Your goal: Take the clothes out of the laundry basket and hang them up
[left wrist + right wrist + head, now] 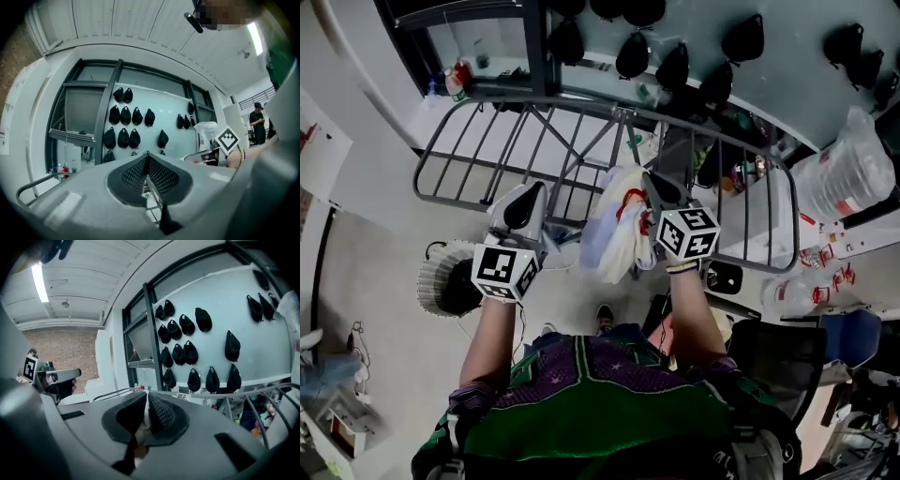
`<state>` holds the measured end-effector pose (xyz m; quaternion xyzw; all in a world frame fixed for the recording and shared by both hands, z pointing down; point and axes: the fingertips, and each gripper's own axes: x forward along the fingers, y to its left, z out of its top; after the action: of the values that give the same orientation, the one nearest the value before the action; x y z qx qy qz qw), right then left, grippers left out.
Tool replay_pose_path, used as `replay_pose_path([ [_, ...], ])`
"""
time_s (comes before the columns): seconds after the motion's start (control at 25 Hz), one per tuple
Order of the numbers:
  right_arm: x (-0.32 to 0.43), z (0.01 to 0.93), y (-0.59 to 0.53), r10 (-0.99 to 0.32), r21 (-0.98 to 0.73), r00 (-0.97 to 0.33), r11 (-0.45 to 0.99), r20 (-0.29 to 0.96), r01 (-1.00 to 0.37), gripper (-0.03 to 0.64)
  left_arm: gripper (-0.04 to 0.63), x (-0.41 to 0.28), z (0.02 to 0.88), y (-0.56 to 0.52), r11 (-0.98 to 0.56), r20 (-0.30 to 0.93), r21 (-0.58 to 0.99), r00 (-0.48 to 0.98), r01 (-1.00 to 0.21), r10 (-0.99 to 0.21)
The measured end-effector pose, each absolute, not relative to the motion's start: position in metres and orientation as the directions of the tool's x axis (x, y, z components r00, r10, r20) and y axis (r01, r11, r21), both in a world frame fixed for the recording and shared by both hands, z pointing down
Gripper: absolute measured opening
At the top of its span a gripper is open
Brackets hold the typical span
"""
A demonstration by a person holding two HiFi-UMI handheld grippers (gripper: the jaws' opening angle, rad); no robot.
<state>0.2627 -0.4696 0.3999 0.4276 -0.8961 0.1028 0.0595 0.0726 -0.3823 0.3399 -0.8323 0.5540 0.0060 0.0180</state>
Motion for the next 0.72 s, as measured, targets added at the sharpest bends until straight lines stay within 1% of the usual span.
replay_pose_path([
  [0.28, 0.265, 0.452, -0.502, -0.736, -0.164, -0.62, 0.6, 0.272, -0.783, 0.011, 0.018, 0.066, 0.358, -0.392, -0.318, 0.031, -0.019, 0.318, -0.948, -0.948],
  [0.48, 0.275, 0.477, -0.515, -0.74, -0.148, -0.584, 0.571, 0.334, -0.808, 0.015, 0.018, 0.068, 0.359, -0.392, -0.287, 0.031, -0.034, 0.286, -0.957, -0.958],
  [0.64, 0.284, 0.475, -0.519, -0.752, -0.156, -0.575, 0.557, 0.321, -0.816, 0.043, 0.017, 0.071, 0.358, -0.387, -0.277, 0.037, -0.051, 0.276, -0.959, -0.961],
  [0.72, 0.289, 0.469, -0.519, -0.765, -0.154, -0.568, 0.549, 0.304, -0.822, 0.044, 0.018, 0.071, 0.357, -0.384, -0.275, 0.036, -0.055, 0.274, -0.96, -0.961],
])
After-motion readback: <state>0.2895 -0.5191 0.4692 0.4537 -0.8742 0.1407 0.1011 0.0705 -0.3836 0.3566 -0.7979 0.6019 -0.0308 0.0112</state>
